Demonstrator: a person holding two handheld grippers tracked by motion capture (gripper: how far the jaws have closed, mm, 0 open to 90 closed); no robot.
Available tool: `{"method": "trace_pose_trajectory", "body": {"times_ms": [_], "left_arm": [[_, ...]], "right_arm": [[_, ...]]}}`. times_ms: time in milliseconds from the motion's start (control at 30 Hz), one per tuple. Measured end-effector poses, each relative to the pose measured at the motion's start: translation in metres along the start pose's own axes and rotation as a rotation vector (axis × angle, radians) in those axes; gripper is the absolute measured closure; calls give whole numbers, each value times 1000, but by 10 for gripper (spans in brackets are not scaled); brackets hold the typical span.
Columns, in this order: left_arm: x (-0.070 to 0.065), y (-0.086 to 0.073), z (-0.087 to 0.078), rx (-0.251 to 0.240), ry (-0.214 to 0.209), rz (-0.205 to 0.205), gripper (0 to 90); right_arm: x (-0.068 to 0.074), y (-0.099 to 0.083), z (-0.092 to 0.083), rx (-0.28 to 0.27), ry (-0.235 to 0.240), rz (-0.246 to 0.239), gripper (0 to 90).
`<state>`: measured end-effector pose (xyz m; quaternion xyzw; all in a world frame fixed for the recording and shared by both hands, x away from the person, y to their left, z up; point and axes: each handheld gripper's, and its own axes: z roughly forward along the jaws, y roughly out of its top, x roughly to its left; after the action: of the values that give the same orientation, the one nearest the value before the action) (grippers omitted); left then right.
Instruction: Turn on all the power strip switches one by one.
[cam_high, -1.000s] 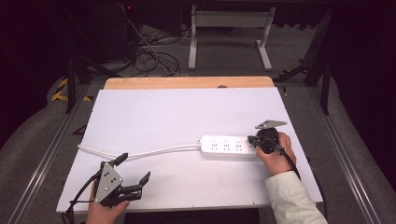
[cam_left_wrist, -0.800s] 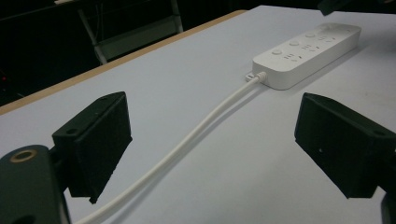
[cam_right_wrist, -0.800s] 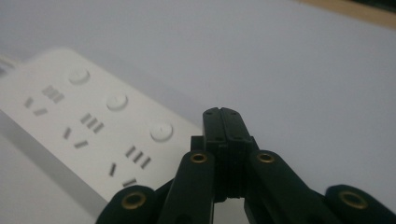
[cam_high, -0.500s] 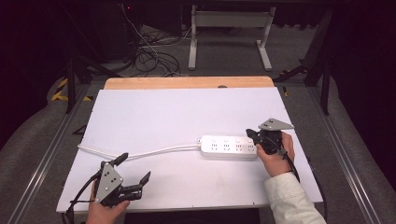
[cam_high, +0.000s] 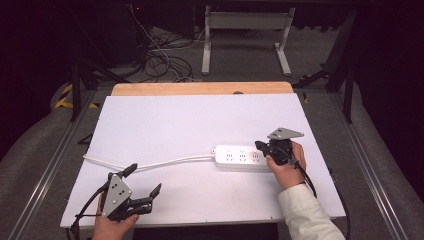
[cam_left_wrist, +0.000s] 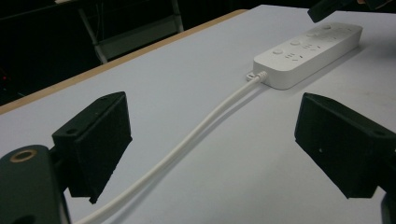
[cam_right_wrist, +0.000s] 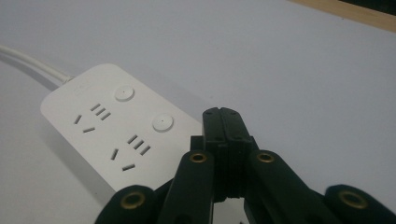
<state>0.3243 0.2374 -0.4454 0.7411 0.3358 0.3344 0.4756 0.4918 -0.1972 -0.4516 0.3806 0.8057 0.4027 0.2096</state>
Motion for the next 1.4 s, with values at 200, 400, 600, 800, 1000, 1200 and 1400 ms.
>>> {"method": "trace_pose_trajectory", "body": {"times_ms": [200, 400, 600, 800, 1000, 1200, 1400], "left_arm": [[0, 0, 0, -1, 0, 0, 113], [0, 0, 0, 0, 0, 0, 113], [0, 0, 0, 1, 0, 1, 113], [0, 0, 0, 0, 1, 1, 113], [0, 0, 0, 0, 0, 3, 113], [0, 0, -1, -3, 2, 4, 112], [1, 0, -1, -2, 5, 12, 112]], "right_arm": [[3, -2, 7, 31, 8, -14, 900], [1, -3, 8, 44, -9, -18, 900], [3, -4, 11, 56, -16, -35, 900], [3, -4, 12, 59, -14, -36, 900], [3, -4, 14, 55, 1, -39, 900], [3, -4, 15, 58, 4, -49, 900], [3, -5, 15, 65, 2, -46, 900]]}}
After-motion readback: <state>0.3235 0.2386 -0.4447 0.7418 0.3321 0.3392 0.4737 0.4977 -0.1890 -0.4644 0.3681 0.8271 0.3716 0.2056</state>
